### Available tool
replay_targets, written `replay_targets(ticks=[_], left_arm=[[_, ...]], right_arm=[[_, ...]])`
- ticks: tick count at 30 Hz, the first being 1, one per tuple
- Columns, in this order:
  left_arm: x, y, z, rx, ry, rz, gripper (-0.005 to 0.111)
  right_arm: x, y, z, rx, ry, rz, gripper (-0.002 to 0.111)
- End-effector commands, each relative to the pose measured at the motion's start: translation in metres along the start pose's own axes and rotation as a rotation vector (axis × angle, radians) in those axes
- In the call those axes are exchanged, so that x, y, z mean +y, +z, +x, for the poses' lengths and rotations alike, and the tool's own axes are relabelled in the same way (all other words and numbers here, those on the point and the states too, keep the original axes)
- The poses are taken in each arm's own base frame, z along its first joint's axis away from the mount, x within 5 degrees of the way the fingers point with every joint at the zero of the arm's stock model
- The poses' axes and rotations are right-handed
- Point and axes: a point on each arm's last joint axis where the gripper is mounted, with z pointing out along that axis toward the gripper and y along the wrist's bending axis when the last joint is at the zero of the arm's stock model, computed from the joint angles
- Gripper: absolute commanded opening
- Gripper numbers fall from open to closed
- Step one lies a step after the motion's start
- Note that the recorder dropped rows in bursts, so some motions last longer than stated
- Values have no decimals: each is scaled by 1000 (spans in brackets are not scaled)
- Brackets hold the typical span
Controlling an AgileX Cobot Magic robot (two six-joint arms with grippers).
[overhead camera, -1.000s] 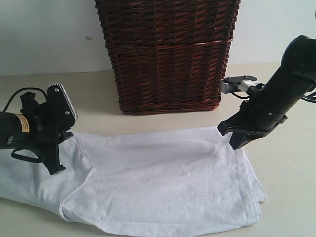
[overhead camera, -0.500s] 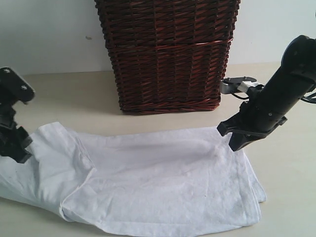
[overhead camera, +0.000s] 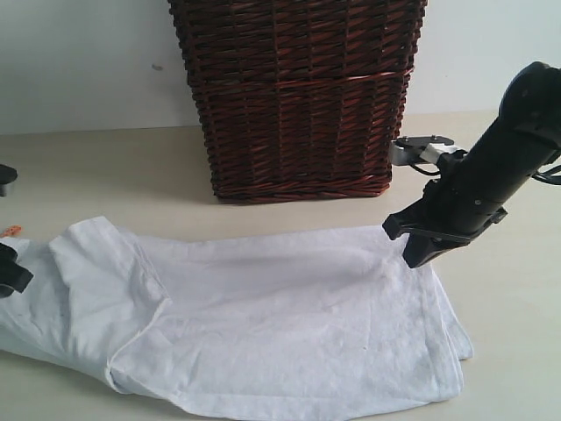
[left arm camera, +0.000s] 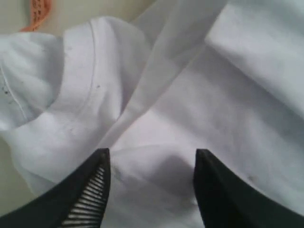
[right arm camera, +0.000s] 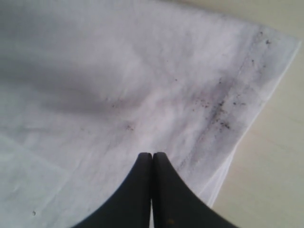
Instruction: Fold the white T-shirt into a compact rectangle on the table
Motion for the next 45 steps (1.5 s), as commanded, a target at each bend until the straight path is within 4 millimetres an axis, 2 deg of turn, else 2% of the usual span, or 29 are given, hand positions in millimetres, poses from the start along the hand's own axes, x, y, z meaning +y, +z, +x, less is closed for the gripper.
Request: replay_targets(ticks=[1,6,11,16,18,22,23,33,39,41,43,45], left_arm=[[4,-1,-9,-85,9,-30,53],[6,6,-7,-61,-9,-25,53],[19,19,4,9,-107,-21,53],[20,18,7,39,-120,-17,50],[20,17,9,80,-113,-8,41],[17,16,18,186,-72,19,4],[17,16,20,209,-67,22,1],[13,9,39,430,-49,61,0],[16,6,40,436,-44,36,1],[18,4,36,383,-68,3,9],[21,-1,32,324,-81,-29,24],[23,-8,28,265,-84,-54,47]], right_arm=[[0,-6,-4,-35,-13,6,0],[0,-6,-4,-34,-13,6,0],[1,-6,-3,-20,-13,-3,0],[1,-6,-3,-23,-13,-1,0],[1,-6,-3,-25,-12,-1,0],[2,-6,-3,-27,-5,-9,0],[2,-6,-4,-28,2,-16,0],[5,-6,-3,-19,4,-42,0],[5,-6,-3,-22,9,-46,0],[5,-6,-3,-23,9,-48,0],[5,-6,-4,-27,12,-50,0],[5,-6,-4,-29,6,-50,0]])
